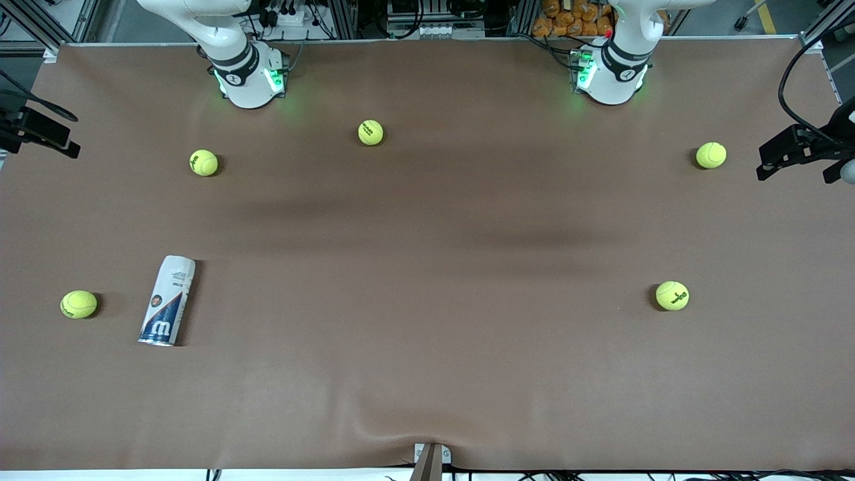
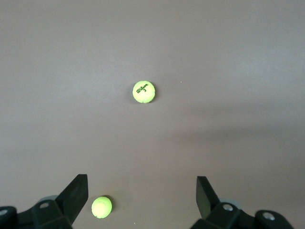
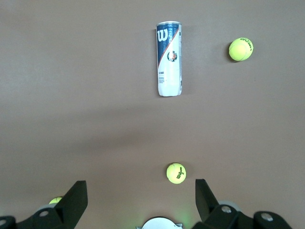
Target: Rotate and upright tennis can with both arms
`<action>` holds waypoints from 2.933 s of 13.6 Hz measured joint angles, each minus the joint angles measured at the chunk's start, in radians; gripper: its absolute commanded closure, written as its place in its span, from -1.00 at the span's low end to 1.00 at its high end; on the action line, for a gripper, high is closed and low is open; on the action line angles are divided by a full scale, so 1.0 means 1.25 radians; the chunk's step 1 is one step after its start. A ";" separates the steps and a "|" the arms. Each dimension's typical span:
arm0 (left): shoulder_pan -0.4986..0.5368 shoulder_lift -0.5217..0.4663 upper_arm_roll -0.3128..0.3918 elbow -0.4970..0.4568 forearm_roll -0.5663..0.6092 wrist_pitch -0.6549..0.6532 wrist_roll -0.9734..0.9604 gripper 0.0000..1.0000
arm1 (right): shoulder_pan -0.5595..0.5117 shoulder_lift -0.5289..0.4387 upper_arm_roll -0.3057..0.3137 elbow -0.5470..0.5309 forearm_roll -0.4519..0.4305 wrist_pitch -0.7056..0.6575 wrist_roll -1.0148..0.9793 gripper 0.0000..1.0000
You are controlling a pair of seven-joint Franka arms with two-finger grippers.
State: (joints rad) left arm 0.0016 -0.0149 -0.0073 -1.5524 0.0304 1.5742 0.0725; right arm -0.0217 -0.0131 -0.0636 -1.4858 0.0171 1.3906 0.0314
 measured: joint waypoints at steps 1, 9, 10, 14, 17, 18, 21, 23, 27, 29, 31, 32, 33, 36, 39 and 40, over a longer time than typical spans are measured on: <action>0.000 0.000 0.000 0.000 0.000 -0.003 0.000 -1.00 | -0.001 0.008 0.000 -0.004 -0.004 0.010 0.000 -1.00; -0.001 0.002 0.000 0.001 0.000 -0.005 0.000 -1.00 | -0.017 0.245 0.000 -0.021 -0.059 0.204 -0.020 -1.00; -0.001 0.003 0.000 0.001 0.000 -0.005 0.000 -1.00 | -0.020 0.276 0.000 -0.021 -0.059 0.226 -0.025 -1.00; 0.000 0.006 0.000 0.000 0.000 -0.006 0.000 -1.00 | -0.048 0.409 0.000 -0.024 -0.058 0.375 -0.052 -1.00; 0.000 0.009 0.000 0.000 0.000 -0.006 0.000 -1.00 | -0.074 0.509 0.000 -0.022 -0.055 0.461 -0.068 -1.00; 0.000 0.010 0.000 0.001 0.000 -0.006 0.000 -1.00 | -0.079 0.534 0.000 -0.022 -0.048 0.491 -0.071 -1.00; 0.002 0.010 0.001 0.001 -0.001 -0.006 0.000 -1.00 | -0.082 0.584 0.000 -0.021 0.008 0.545 -0.110 -1.00; 0.005 0.010 0.002 0.001 -0.001 -0.006 0.000 -1.00 | -0.084 0.604 0.000 -0.020 0.056 0.548 -0.149 -1.00; 0.009 0.011 0.006 0.001 -0.001 -0.009 0.000 -1.00 | -0.097 0.631 0.000 -0.020 0.069 0.549 -0.227 -1.00; 0.009 0.011 0.006 0.001 -0.001 -0.010 0.000 -1.00 | -0.105 0.634 0.000 -0.020 0.069 0.549 -0.251 -0.54; 0.009 0.011 0.006 0.001 -0.001 -0.012 0.000 -1.00 | -0.107 0.635 0.000 -0.020 0.070 0.549 -0.258 -0.10; 0.009 0.011 0.006 0.001 -0.001 -0.012 0.000 -1.00 | -0.107 0.634 0.000 -0.018 0.070 0.547 -0.258 -0.11; 0.009 0.011 0.006 0.001 -0.001 -0.013 0.000 -1.00 | -0.107 0.634 0.000 -0.014 0.070 0.544 -0.263 -0.15; 0.009 0.011 0.006 0.001 -0.001 -0.013 0.000 -1.00 | -0.104 0.633 0.012 0.011 0.070 0.547 -0.329 -0.26; 0.009 0.011 0.007 0.001 -0.001 -0.013 0.000 -1.00 | -0.072 0.613 0.040 0.068 0.070 0.514 -0.450 -0.28; 0.009 0.011 0.007 0.001 -0.001 -0.013 0.000 -1.00 | -0.049 0.603 0.046 0.082 0.071 0.503 -0.501 -0.28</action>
State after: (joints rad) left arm 0.0130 -0.0014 0.0011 -1.5516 0.0285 1.5575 0.0726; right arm -0.0828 0.7408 -0.0058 -1.3838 0.1052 2.0198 -0.5952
